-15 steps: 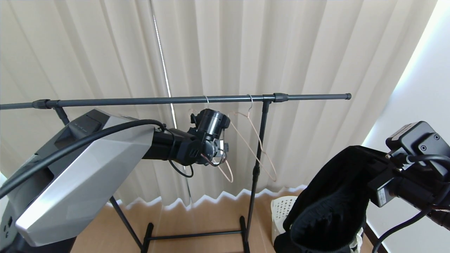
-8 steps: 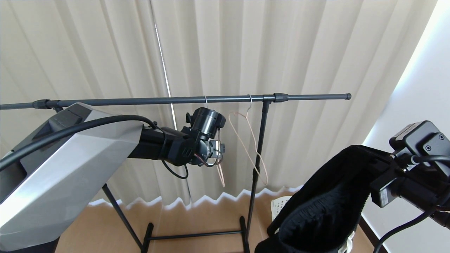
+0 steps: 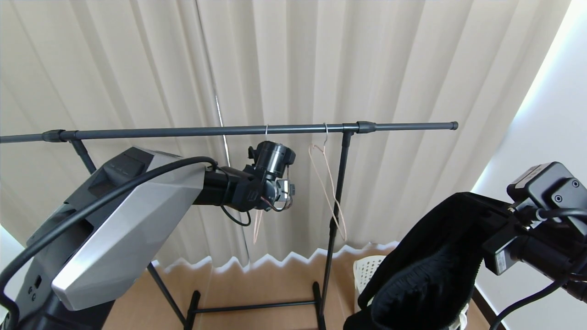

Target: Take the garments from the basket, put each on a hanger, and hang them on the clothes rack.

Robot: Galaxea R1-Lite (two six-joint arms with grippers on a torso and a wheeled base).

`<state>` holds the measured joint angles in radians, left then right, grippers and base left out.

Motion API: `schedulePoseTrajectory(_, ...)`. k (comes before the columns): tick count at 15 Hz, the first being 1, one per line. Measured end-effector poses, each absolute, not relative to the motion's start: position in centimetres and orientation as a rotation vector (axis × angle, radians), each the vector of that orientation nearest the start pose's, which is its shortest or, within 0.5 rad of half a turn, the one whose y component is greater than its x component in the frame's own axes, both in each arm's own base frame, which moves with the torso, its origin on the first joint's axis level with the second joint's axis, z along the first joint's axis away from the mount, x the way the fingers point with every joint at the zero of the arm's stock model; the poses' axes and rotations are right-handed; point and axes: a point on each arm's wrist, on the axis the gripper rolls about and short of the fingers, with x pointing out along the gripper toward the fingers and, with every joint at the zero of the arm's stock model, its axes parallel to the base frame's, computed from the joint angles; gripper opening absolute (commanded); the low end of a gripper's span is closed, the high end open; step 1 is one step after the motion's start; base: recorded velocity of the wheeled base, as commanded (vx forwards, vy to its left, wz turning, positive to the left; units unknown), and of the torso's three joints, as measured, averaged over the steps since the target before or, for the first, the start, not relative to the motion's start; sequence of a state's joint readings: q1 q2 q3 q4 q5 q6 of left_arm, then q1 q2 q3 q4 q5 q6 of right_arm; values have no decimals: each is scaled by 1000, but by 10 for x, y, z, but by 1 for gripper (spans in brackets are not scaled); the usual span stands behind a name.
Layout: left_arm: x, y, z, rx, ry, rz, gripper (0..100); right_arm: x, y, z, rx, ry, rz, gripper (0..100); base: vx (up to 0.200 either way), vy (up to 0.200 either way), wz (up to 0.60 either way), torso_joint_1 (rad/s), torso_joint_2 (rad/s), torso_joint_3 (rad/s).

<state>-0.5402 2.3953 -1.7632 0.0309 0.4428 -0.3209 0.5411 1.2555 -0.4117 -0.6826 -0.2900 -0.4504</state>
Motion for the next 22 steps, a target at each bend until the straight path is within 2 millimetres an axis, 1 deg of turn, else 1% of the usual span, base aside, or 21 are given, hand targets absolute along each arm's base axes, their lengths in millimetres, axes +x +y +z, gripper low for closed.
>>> schedulePoseTrajectory(5, 423, -241, 89, 4, 610, -4, 100, 158, 87, 187, -516, 96, 282, 0, 0, 0, 0, 0, 0, 0)
schedulePoseTrajectory(13, 421, -243, 88, 7, 615, -8, 100, 158, 88, 186, -517, 98, 284, 0, 0, 0, 0, 0, 0, 0)
schedulePoseTrajectory(20, 414, -239, 83, 21, 646, -3, 100, 157, 87, 186, -517, 98, 284, 0, 0, 0, 0, 0, 0, 0)
schedulePoseTrajectory(21, 414, -239, 84, 21, 646, -3, 0, 157, 87, 186, -517, 98, 284, 0, 0, 0, 0, 0, 0, 0)
schedulePoseTrajectory(22, 414, -238, 84, 20, 646, -4, 0, 157, 87, 186, -517, 98, 284, 0, 0, 0, 0, 0, 0, 0)
